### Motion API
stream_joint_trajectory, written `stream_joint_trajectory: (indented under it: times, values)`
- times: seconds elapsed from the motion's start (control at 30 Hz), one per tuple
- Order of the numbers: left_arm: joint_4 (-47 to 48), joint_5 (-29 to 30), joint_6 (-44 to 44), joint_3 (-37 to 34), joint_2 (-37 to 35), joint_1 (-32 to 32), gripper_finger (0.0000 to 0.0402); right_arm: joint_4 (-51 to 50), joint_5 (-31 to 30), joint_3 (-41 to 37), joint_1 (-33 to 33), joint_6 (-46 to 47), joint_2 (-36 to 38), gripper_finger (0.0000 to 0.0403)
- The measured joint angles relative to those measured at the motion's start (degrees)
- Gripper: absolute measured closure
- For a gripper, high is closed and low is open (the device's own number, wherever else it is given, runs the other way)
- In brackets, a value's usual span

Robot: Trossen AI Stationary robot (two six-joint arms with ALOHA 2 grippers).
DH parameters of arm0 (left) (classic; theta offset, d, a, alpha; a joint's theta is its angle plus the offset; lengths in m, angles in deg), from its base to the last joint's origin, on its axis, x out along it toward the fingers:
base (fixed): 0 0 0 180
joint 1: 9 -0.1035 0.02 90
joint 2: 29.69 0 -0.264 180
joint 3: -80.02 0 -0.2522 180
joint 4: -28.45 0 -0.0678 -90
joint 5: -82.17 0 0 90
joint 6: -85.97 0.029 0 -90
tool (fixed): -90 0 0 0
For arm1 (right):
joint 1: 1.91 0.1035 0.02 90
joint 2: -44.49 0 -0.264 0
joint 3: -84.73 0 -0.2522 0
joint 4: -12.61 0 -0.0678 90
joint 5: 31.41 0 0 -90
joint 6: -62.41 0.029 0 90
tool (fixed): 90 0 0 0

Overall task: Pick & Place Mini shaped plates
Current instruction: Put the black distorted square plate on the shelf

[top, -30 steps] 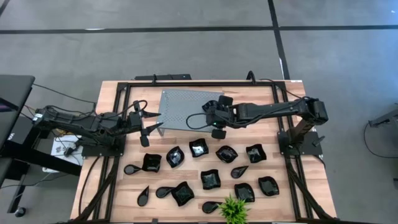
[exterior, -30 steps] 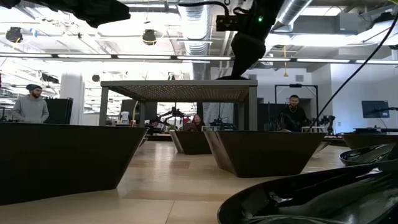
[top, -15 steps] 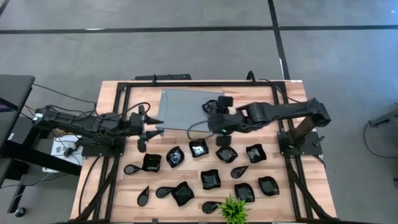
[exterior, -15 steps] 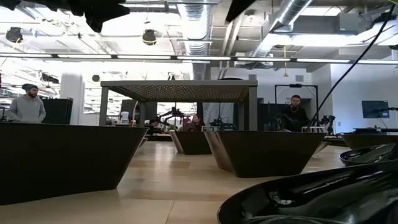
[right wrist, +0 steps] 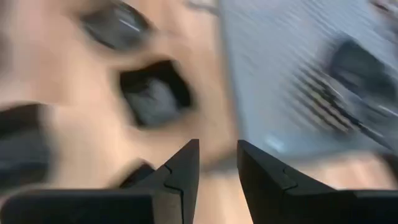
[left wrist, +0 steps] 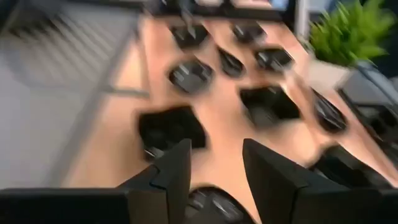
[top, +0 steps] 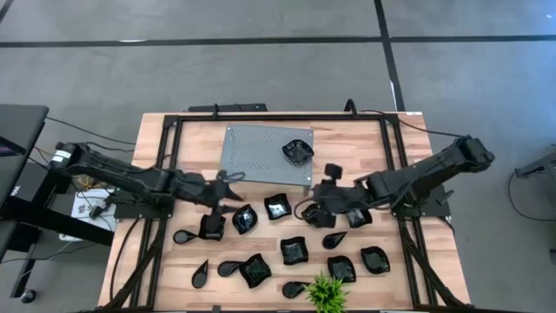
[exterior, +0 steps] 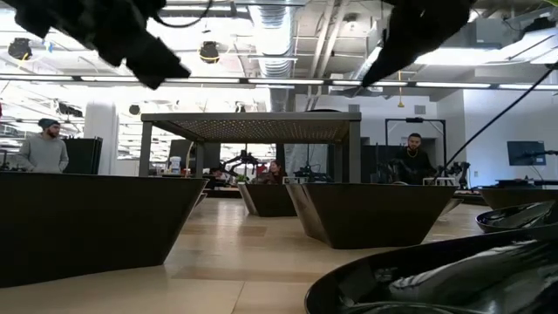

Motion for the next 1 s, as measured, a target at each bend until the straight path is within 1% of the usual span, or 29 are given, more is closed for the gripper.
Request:
stream_joint_trajectory:
  times: [0.07,0.1,0.17,0.23,0.3,0.37,0.43,0.57,0.67,0.73,0.8,1.0]
  values:
    - [0.21,-3.4,-1.4,0.0,3.18,0.59,0.0244,5.67,4.27,-2.49,-0.38,-4.61,1.86,0.0301]
    - [0.47,-4.68,-1.5,0.0,4.72,1.1,0.0239,7.8,5.43,-3.23,-0.55,-6.45,2.53,0.0301]
    - [2.31,-6.81,1.2,0.0,7.24,2.49,0.0232,10.62,5.75,-4.56,-0.81,-8.97,3.92,0.0301]
    - [6.02,-7.31,4.09,0.0,9.03,4.09,0.0226,12.58,5.74,-5.57,-1.13,-9.56,5.06,0.0301]
    - [9.96,-7.14,3.85,0.0,10.2,5.45,0.0223,12.55,5.73,-6.15,-1.16,-8.53,5.81,0.0301]
    - [14.5,-6.9,1.82,0.0,10.4,7.04,0.0222,12.55,5.72,-6.19,-1.18,-7.66,6.01,0.0301]
    - [17.14,-6.94,-0.66,0.0,10.22,8.94,0.0224,12.61,5.74,-6.19,-1.18,-7.44,6.14,0.0301]
    - [19.2,-6.92,-6.97,0.0,8.09,13.0,0.0234,12.78,5.7,-6.19,-1.18,-8.97,6.19,0.0301]
    - [21.71,-7.01,-13.55,0.04,6.75,16.09,0.0237,12.8,5.67,-6.19,-1.4,-9.77,6.19,0.0301]
    - [25.08,-5.81,-17.7,0.02,6.77,18.16,0.0237,12.84,5.57,-6.19,-1.61,-9.89,6.19,0.0301]
    - [25.87,-3.2,-20.47,-0.01,7.94,20.37,0.0238,12.87,5.55,-6.19,-1.92,-10.51,6.19,0.0301]
    - [25.63,1.16,-23.29,-0.11,11.74,24.82,0.0239,13.28,5.59,-6.19,-3.16,-12.74,6.19,0.0301]
